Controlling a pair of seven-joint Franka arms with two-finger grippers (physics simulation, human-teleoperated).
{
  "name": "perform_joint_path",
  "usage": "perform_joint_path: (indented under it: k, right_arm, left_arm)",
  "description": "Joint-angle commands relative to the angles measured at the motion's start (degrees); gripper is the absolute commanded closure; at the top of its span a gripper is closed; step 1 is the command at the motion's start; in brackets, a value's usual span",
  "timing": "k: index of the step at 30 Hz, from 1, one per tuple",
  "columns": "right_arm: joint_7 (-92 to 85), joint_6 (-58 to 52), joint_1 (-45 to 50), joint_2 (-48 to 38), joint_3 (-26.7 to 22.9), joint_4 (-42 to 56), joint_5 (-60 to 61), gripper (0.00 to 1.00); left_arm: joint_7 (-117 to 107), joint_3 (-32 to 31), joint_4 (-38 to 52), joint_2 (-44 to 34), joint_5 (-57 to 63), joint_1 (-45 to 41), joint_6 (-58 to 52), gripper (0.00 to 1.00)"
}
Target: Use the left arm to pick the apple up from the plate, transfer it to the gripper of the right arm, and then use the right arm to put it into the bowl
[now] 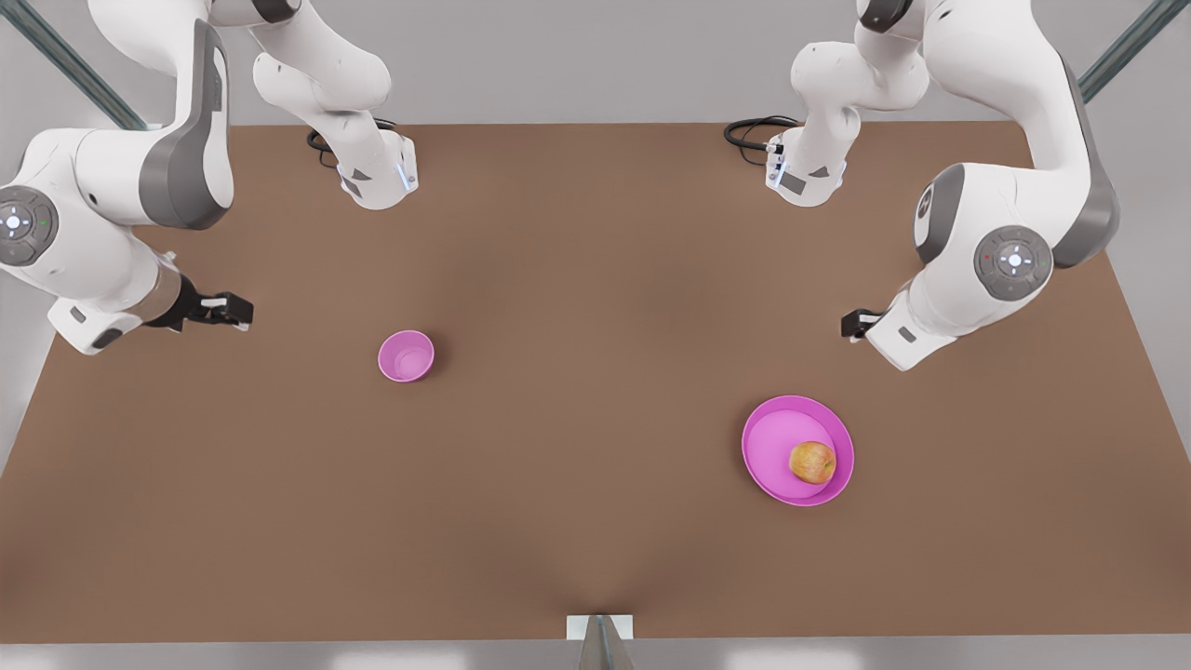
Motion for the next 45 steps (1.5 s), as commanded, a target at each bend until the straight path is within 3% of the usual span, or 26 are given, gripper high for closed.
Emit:
perform_joint_path:
  k: [1, 4, 5, 7, 9, 12, 15, 23, 35, 45]
  right_arm:
    - [-1.64, 2.33, 0.0, -0.09, -0.08, 0.04, 0.54, 0.0]
    - [-1.73, 2.33, -0.61, 0.08, -0.09, 0.04, 0.98, 0.0]
    - [-1.73, 2.33, -0.53, 1.13, 0.0, 1.71, 0.72, 0.0]
    - [-1.73, 2.25, -0.53, 2.19, 0.0, 3.11, 0.19, 0.0]
    - [-1.73, 2.25, -0.61, 2.46, 0.0, 4.35, 0.19, 0.0]
    - [-1.38, 2.25, -1.05, 3.86, -0.09, 6.37, 1.33, 0.0]
    - [-1.38, 2.25, -1.05, 4.21, 0.0, 6.37, 1.33, 0.0]
    - [-1.55, 2.25, -0.97, 4.65, 0.09, 6.46, 1.24, 0.0]
    - [-1.55, 2.25, -0.79, 5.36, 0.27, 6.46, 1.24, 0.0]
    - [-1.55, 2.25, -0.7, 5.71, 0.35, 6.54, 1.24, 0.0]
  left_arm:
    - [-2.67, 0.0, 0.14, 0.04, 0.03, 0.0, 0.71, 0.0]
    - [-4.33, -0.09, 1.01, 4.08, 0.12, -1.05, 1.15, 0.0]
    - [-12.58, 0.0, 7.51, 13.22, 0.29, -2.81, 4.14, 0.0]
    - [-27.43, -0.09, 16.31, 23.25, 0.12, -2.9, 6.59, 0.0]
    - [-47.02, -0.09, 12.36, 24.83, -3.92, -2.82, 15.46, 0.0]
    - [-97.74, -0.09, -0.12, 24.48, -4.28, -2.55, 43.68, 0.0]
    - [-116.48, -0.09, -5.22, 22.99, -4.19, -1.76, 47.99, 0.0]
    - [-96.36, 0.09, -6.01, 23.25, 1.17, 0.08, 43.96, 0.0]
    - [-92.4, 0.09, -6.28, 25.89, 1.79, 0.0, 44.92, 0.0]
    - [-74.21, 0.0, -6.98, 25.62, 1.61, 0.09, 44.22, 0.0]
